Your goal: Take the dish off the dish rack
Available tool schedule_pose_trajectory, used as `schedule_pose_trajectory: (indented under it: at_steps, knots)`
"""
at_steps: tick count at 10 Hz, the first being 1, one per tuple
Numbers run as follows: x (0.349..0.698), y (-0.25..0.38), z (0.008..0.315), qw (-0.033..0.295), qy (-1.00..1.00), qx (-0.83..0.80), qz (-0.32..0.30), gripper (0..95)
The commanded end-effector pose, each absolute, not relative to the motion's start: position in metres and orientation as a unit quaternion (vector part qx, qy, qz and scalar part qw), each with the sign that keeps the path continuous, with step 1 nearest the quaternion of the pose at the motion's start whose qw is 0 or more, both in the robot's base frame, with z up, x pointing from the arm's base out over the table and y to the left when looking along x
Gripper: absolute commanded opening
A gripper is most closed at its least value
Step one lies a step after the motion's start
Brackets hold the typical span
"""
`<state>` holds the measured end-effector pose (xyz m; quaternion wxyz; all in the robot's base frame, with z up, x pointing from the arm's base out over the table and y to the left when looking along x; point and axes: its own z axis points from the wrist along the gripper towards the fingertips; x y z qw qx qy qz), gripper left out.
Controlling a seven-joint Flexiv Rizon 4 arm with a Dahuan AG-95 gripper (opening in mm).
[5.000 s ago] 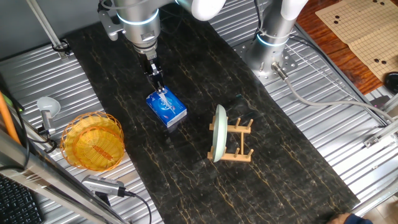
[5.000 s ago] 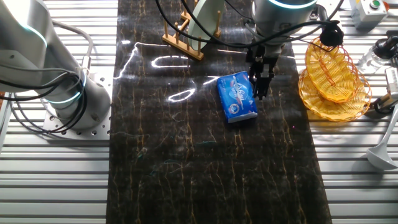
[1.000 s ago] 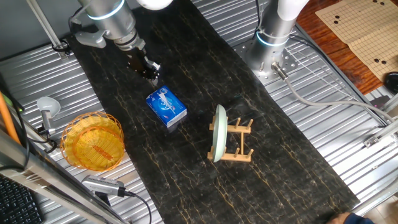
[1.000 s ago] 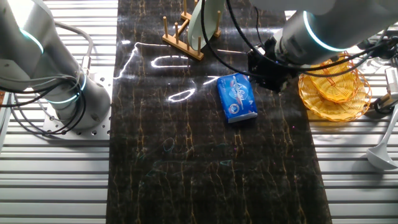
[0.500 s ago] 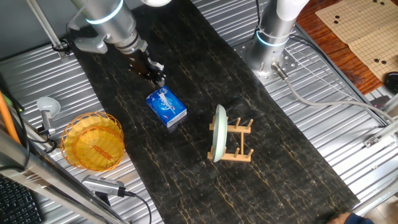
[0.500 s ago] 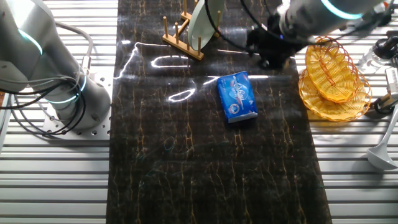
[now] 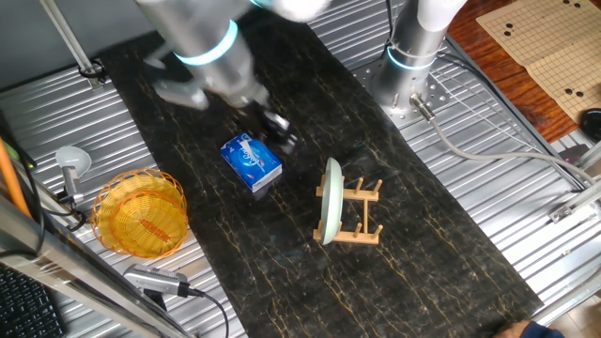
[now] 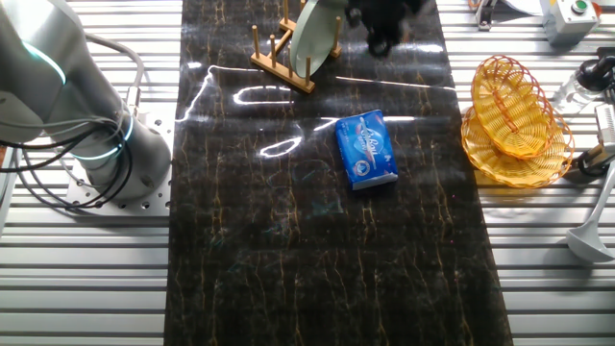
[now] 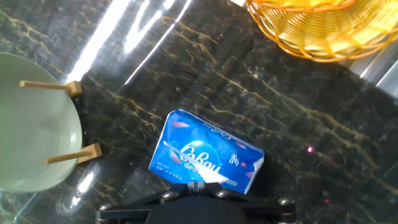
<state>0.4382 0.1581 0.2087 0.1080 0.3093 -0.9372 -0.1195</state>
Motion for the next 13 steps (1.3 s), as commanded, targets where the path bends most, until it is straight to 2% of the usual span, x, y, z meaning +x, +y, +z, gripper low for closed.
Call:
schedule_pose_trajectory:
  at_steps: [1, 2, 3, 7, 8, 10, 11, 13]
  knots:
    - [0.425, 0.1987, 0.2055, 0.109, -0.942, 0.296, -0.111, 38.0]
    - [0.4248, 0.1987, 0.2064, 0.107, -0.942, 0.298, -0.112, 19.0]
    - [0.4243, 0.199, 0.2075, 0.106, -0.942, 0.298, -0.113, 38.0]
    - [0.4236, 0.1989, 0.2094, 0.108, -0.941, 0.3, -0.113, 38.0]
    - [0.4241, 0.1976, 0.2086, 0.104, -0.943, 0.295, -0.112, 19.0]
    - [0.4241, 0.1976, 0.2086, 0.092, -0.934, 0.327, -0.113, 19.0]
    - [0.4241, 0.1976, 0.2086, 0.093, -0.925, 0.351, -0.114, 38.0]
    - [0.4241, 0.1976, 0.2086, 0.091, -0.904, 0.399, -0.123, 38.0]
